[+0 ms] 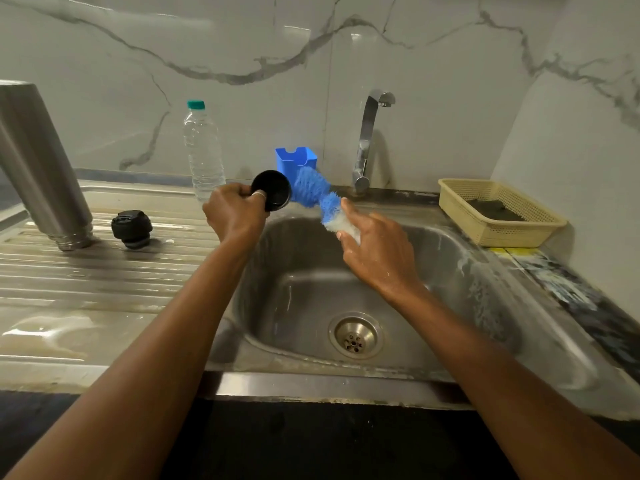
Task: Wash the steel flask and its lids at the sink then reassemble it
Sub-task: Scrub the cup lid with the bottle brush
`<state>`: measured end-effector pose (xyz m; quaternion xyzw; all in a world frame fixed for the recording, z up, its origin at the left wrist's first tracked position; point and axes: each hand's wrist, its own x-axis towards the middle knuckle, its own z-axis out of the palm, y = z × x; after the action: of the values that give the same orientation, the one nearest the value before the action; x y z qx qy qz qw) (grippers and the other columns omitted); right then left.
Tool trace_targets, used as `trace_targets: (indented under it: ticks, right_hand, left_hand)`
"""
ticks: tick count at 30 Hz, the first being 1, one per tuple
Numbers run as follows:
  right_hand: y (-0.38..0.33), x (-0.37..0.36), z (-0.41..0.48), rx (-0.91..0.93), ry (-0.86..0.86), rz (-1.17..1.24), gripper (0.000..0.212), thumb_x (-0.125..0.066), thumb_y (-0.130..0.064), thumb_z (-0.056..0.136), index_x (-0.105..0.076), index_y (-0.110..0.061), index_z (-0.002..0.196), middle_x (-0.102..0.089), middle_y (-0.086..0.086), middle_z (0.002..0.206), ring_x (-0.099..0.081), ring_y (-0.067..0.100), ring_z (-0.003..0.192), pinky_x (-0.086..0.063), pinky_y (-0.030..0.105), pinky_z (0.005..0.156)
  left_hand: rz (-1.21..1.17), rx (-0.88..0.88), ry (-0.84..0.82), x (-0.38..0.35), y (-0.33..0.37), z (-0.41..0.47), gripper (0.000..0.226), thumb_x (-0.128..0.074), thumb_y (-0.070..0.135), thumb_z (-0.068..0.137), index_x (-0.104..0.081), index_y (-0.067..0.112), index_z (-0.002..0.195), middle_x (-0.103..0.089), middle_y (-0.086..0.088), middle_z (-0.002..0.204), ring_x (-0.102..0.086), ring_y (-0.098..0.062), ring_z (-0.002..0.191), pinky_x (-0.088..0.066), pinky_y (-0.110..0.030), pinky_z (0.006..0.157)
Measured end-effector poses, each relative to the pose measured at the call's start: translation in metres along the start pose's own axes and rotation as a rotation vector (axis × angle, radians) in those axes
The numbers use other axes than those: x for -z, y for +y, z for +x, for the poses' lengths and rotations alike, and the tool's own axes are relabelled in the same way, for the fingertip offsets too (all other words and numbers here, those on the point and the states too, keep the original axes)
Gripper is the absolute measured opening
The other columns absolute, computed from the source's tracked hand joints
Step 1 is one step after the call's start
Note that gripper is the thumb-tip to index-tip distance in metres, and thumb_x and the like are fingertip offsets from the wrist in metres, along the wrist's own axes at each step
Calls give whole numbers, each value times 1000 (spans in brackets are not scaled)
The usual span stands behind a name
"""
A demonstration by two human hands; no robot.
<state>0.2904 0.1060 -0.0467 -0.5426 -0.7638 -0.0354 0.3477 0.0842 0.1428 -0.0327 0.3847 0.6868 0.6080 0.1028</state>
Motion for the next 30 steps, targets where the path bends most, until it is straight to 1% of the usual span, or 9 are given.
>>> trace_targets:
  ticks: [4, 8, 10, 12, 16, 20, 24, 28, 30]
  right_hand:
    - [-8, 2, 8, 4, 123, 86, 59, -62, -33, 97, -43, -29, 153, -66, 9, 103, -62, 27, 96, -54, 40, 80]
    - [-11, -8, 5, 46, 93, 83, 59, -62, -32, 97, -44, -26, 153, -69, 9, 104, -64, 26, 96, -54, 38, 80]
    - [-2, -10, 4, 13, 55, 64, 60, -63, -32, 96, -45, -24, 152, -70, 9, 104, -65, 27, 96, -52, 36, 78]
    - [7, -9, 5, -17, 27, 50, 60, -63, -32, 95, -45, -25, 152, -71, 9, 106, -66, 28, 97, -52, 37, 79]
    - [4, -7, 7, 36, 113, 141, 59, -66, -34, 95, -48, -24, 150, -75, 4, 104, -67, 20, 90, -54, 31, 78]
    - [5, -8, 11, 3, 85, 137, 59, -65, -32, 94, -48, -22, 150, -75, 5, 105, -68, 23, 91, -57, 38, 78]
    - [3, -5, 9, 76, 98, 147, 60, -65, -33, 95, -46, -23, 151, -74, 2, 105, -66, 17, 90, -53, 30, 78]
    - [5, -7, 10, 24, 82, 116, 60, -65, -33, 94, -47, -23, 151, -74, 5, 107, -68, 21, 93, -55, 34, 79]
    - [2, -6, 8, 68, 86, 130, 60, -65, -33, 95, -47, -23, 151, -74, 5, 109, -68, 20, 94, -55, 32, 80]
  left_hand:
    - [59, -25, -47, -5, 3, -7, 17, -72, 19, 86, -81, 15, 100, -76, -9, 89, -69, -25, 87, -57, -34, 89]
    - [63, -22, -81, -8, 0, -8, 17, -72, 20, 86, -81, 16, 100, -76, -9, 88, -70, -27, 87, -58, -38, 90]
    - [48, 11, -65, -6, -4, -5, 16, -73, 19, 86, -81, 15, 98, -76, -8, 87, -70, -26, 87, -59, -39, 90]
    - [24, 35, -56, -4, -8, -1, 16, -74, 17, 86, -80, 14, 100, -75, -7, 89, -70, -24, 87, -60, -40, 89]
    - [-44, 52, -129, -7, -10, 4, 16, -77, 17, 86, -80, 15, 102, -75, -3, 92, -70, -20, 90, -60, -37, 88]
    - [-88, 33, -198, -9, -13, 2, 17, -78, 18, 88, -79, 17, 105, -75, -2, 96, -70, -17, 92, -61, -34, 86]
    - [-139, 44, -202, -6, -14, 9, 16, -79, 17, 86, -80, 19, 102, -74, 4, 87, -71, -16, 88, -63, -38, 83]
    - [-131, -2, -234, -9, -17, 5, 19, -76, 10, 88, -78, 14, 107, -73, -2, 95, -70, -18, 92, -63, -39, 84]
    - [-173, 6, -242, -8, -18, 7, 18, -74, 5, 88, -78, 17, 102, -73, 0, 91, -72, -21, 92, -63, -40, 83]
